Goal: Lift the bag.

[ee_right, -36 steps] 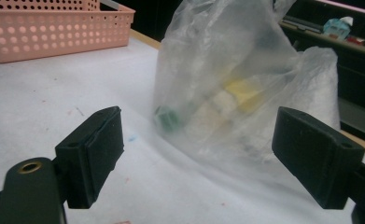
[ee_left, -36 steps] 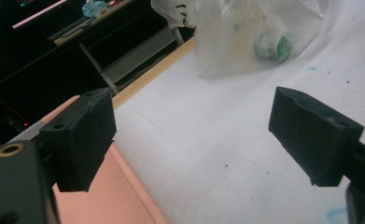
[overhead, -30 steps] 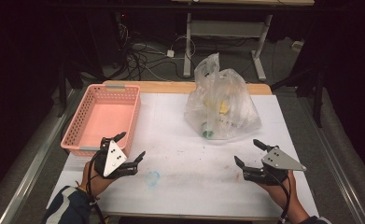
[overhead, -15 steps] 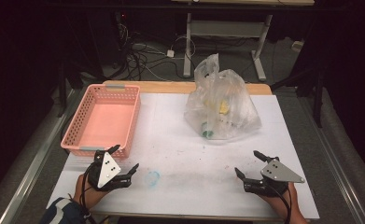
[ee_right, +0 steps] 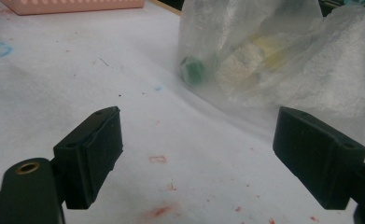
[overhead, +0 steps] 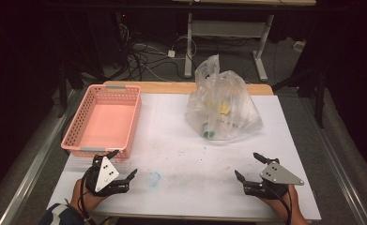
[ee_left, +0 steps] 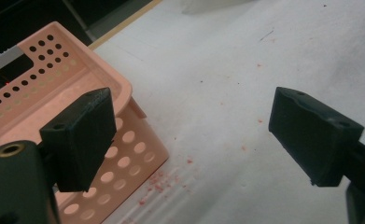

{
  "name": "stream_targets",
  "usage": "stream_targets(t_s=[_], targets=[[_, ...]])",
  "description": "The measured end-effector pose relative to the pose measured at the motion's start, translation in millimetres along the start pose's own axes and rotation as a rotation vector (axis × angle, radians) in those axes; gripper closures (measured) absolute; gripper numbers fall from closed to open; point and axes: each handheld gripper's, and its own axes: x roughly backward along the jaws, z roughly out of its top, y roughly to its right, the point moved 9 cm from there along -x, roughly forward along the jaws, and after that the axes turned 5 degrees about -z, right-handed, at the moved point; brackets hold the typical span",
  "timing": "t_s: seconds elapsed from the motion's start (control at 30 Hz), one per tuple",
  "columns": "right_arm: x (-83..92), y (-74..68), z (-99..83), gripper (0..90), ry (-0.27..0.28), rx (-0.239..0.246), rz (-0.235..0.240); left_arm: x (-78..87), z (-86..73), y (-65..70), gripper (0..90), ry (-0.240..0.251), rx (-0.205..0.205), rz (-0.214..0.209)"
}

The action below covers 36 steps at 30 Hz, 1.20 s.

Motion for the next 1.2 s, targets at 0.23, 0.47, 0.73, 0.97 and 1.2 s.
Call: stream_targets(t_s=[0.23,0.47,0.73,0.97,1.2], targets=[[1.5,-1.1,1.1,16.4,0.004,0.007,0.002,1.0,1.0,3.0,14.6,0.0,-0.019,-0.006],[-1.0,-2.3,0.8,16.5,-0.002,0.011,0.005,1.8,0.6,2.3,14.6,0.002,-0.013,-0.01],[-0.7,-2.0,0.4,16.5,-0.003,0.007,0.005,-0.6,0.9,4.1,14.7,-0.007,-0.022,-0.018],[-0.9,-0.8,-0.7,16.4,-0.004,0.005,0.008,-2.9,2.4,2.6,14.6,-0.009,-0.02,-0.016],[-0.5,1.2,-1.7,16.4,-0.005,-0.002,0.004,-6.0,3.8,2.9,14.6,-0.014,-0.022,-0.021]])
